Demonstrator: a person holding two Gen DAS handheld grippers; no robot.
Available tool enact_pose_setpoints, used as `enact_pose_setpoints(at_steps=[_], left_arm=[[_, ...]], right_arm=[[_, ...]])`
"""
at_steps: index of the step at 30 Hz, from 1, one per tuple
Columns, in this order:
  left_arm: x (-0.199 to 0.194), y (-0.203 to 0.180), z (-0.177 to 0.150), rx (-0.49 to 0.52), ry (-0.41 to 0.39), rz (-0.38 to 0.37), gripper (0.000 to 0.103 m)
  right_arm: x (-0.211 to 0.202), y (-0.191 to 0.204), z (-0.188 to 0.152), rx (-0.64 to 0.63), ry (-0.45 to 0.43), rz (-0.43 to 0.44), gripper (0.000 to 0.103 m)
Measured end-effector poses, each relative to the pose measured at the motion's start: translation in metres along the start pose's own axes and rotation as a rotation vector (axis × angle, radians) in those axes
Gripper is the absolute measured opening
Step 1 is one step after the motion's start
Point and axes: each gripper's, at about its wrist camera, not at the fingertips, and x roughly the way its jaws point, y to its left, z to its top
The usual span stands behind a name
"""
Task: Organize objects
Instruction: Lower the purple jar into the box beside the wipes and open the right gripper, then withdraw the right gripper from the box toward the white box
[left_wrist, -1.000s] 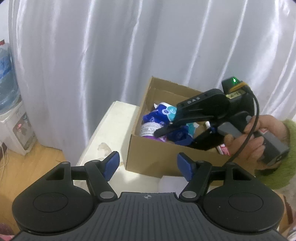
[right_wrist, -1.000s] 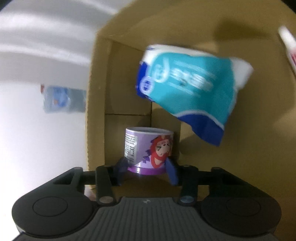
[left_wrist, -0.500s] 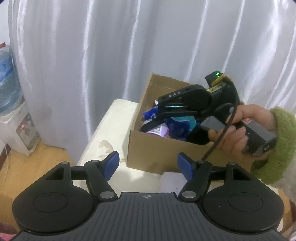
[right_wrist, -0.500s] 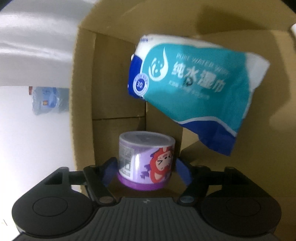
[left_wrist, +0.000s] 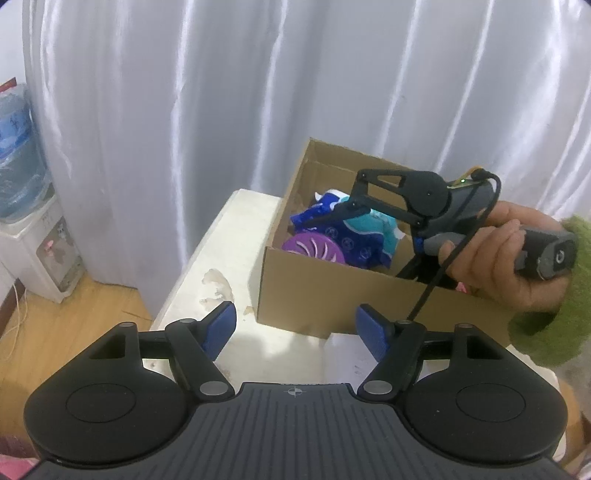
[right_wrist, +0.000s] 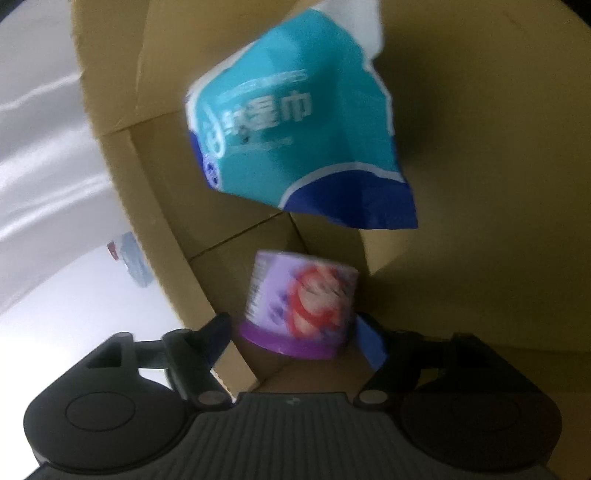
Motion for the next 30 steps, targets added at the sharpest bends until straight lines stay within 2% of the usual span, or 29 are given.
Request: enact_pose_setpoints(at_steps=[4, 9, 14, 17, 22, 25, 27, 30], left_arm=[[-0.001, -0.001, 0.0, 0.005, 0.003, 0.005, 0.073], [0.0, 0.001, -0.001, 0.003, 0.003, 0.007, 0.073], [0.001, 0.001, -0.002, 0.016, 0.006, 0.007, 0.079], [-0.002, 0.0, -0.006, 0.025, 0.014, -0.016, 0.082], [0.0, -0.007, -0.016, 0.046, 0.04, -0.068, 0.09], [0.007, -0.012, -0.024, 0.057, 0.058, -0.092, 0.092], [0.012, -0.014, -0.03, 0.065, 0.074, -0.101, 0.092], [0.019, -0.015, -0.035, 0.056, 0.092, -0.116, 0.092]], right_arm=[[-0.002, -0.001, -0.001, 0.009, -0.04, -0.016, 0.085], [-0.013, 0.002, -0.002, -0.017, -0.056, -0.021, 0.09], [-0.016, 0.016, -0.03, -0.11, -0.073, -0.054, 0.092], [-0.034, 0.022, -0.058, -0.211, -0.119, -0.046, 0.092], [-0.067, 0.02, -0.121, -0.44, -0.216, 0.028, 0.095], [-0.099, 0.019, -0.159, -0.654, -0.346, -0.018, 0.095], [-0.116, 0.017, -0.183, -0.744, -0.43, -0.049, 0.095], [-0.128, 0.012, -0.201, -0.833, -0.466, -0.048, 0.095]])
